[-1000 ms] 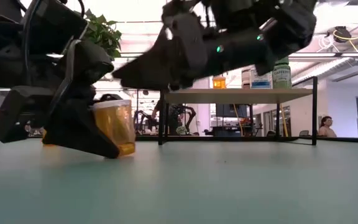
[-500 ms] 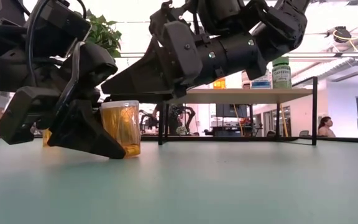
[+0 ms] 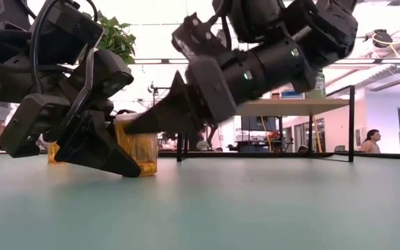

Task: Pick and place medicine bottles onto shelf by color
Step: Put the bottom orange pill bottle on the shelf aligned with the other orange pill bottle

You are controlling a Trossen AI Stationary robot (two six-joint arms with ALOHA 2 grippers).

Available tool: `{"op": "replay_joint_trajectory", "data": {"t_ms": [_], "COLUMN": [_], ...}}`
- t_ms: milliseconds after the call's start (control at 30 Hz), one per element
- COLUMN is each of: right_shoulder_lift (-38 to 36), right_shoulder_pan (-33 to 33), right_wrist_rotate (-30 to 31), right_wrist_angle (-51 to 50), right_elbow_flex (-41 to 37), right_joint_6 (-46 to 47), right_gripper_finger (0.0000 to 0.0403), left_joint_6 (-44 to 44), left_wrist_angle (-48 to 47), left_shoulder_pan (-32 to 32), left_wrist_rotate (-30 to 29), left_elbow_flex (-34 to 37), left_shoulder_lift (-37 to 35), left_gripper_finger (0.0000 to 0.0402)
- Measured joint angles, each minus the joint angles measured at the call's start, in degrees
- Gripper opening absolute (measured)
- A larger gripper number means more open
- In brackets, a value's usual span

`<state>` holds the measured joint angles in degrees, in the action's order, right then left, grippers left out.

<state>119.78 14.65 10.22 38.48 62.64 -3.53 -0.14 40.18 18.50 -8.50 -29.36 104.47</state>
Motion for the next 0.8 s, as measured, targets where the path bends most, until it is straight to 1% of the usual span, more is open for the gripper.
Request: {"op": "replay_joint_trajectory", "data": {"t_ms": [133,267,333,467,633,800], "right_shoulder_lift": [-0.2,0.0,0.0,-0.1,-0.1,-0.1], "right_shoulder_pan": [0.1,0.0,0.0,-0.1,-0.4,-0.8], "right_wrist_rotate": [-0.1,0.0,-0.6,-4.2,-4.3,-4.5], "right_wrist_angle": [2.6,2.3,2.4,3.4,3.3,2.6], "right_elbow_flex": [0.0,0.0,0.0,0.0,0.0,0.0], "right_joint_6": [0.0,-0.1,-0.1,-0.2,0.0,2.0], "right_gripper_finger": [0.0341,0.0336,0.0327,0.0305,0.0279,0.0260], "left_joint_6": [0.2,0.0,0.0,-0.6,-1.1,-1.5], "left_wrist_angle": [0.0,0.0,0.0,0.0,0.2,0.2], "left_shoulder_pan": [0.0,0.0,0.0,0.0,0.0,0.0], "left_wrist_rotate": [-0.1,-0.1,-0.1,-0.3,-0.6,-0.6], "left_elbow_flex": [0.0,0.0,0.0,0.0,0.0,0.0], "left_shoulder_lift": [0.0,0.0,0.0,0.0,0.1,0.1], "left_gripper_finger": [0.0195,0.0195,0.0195,0.0195,0.0195,0.0195]}}
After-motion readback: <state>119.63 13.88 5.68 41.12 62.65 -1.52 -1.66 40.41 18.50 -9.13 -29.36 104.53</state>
